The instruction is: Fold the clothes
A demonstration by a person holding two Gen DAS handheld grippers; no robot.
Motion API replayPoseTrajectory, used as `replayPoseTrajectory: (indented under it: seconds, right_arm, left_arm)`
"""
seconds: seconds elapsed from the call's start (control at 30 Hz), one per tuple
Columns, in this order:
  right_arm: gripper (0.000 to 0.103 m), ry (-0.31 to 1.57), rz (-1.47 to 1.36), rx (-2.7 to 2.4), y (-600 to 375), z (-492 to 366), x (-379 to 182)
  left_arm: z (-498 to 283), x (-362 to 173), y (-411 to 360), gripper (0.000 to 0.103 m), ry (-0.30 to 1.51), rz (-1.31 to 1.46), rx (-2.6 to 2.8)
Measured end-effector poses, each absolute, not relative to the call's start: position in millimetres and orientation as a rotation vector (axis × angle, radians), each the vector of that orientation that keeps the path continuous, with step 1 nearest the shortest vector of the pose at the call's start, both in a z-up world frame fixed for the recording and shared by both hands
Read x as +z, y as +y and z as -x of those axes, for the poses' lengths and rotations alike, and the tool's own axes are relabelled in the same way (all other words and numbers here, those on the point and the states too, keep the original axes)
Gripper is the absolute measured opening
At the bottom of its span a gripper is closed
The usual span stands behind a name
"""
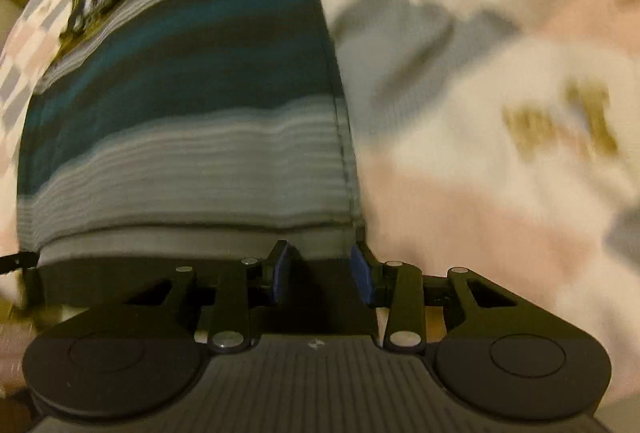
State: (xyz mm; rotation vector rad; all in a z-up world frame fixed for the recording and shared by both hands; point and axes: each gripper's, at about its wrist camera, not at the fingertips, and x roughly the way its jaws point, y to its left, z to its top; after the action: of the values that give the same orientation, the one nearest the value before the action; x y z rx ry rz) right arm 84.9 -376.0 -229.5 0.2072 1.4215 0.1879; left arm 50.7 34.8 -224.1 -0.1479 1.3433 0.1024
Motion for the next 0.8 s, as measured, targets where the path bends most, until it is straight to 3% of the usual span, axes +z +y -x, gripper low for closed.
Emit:
replayPoseTrajectory:
  seconds: [0.13, 0.33, 0.47, 0.8]
  right_arm:
    - [0.036, 1.461, -0.147, 0.208, -389.9, -39.4, -225.8]
    - [0.036, 1.263, -0.089, 0.308, -410.2, -3.9, -176.3]
    - [0.039, 1.113, 0.012, 0.366, -410.2, -6.1, -152.8]
    - [0.044, 1.004, 0.175, 0.430, -388.4, -13.8, -147.1]
  left_arm:
    - [2.2, -222.1, 12.7, 0.015, 1.372, 0.158, 0.188]
    - [51.4, -182.8, -5.3, 0.015, 1.250, 0.146, 0.223]
    - [61.4, -160.3, -6.0, 0.015, 1.197, 0.145, 0.247]
    - [58.2, -149.1, -12.8, 0.016, 1.120, -0.050, 0.217]
